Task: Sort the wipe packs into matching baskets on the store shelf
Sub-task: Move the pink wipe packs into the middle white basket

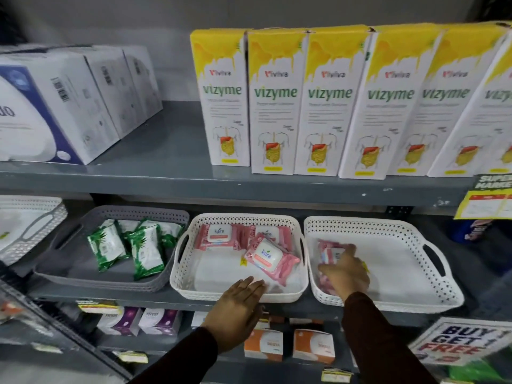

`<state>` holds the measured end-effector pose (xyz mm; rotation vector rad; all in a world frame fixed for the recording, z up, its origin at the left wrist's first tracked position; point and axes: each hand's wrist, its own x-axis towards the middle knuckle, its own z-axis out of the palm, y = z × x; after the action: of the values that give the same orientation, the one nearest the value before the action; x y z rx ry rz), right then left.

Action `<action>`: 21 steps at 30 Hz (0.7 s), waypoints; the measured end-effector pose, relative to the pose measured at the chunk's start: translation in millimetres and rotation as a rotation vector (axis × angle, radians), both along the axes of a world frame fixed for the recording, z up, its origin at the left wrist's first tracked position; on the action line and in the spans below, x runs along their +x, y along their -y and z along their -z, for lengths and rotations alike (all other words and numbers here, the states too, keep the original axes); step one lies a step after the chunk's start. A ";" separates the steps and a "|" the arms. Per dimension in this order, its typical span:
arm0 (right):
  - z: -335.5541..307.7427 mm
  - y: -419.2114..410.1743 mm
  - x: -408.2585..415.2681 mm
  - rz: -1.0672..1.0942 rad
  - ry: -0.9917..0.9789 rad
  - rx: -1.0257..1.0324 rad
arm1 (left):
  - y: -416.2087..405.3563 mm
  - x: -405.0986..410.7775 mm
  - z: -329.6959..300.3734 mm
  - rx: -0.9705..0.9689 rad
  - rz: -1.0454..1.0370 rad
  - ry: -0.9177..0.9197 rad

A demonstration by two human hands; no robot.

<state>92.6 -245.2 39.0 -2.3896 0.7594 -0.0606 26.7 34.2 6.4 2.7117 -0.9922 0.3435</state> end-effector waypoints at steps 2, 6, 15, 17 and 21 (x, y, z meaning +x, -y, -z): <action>-13.0 -6.3 -2.7 0.047 0.159 -0.012 | -22.5 0.6 -0.1 0.003 -0.042 -0.016; -51.7 -46.6 -3.8 -0.025 0.386 0.063 | -67.1 3.1 -1.9 0.009 -0.123 -0.038; -18.3 -202.3 12.3 -0.510 0.154 0.122 | -124.0 3.6 -6.1 0.026 -0.178 -0.071; -9.2 -225.0 14.6 -0.559 0.156 0.103 | -131.9 4.6 -4.4 0.030 -0.168 -0.037; 2.4 -243.0 15.0 -0.680 0.134 -0.114 | -134.6 6.0 -12.5 0.031 -0.138 0.026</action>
<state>107.6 -2.2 36.5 -2.5942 -0.1438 0.0176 32.7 168.9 18.9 2.8179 -0.8255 0.3927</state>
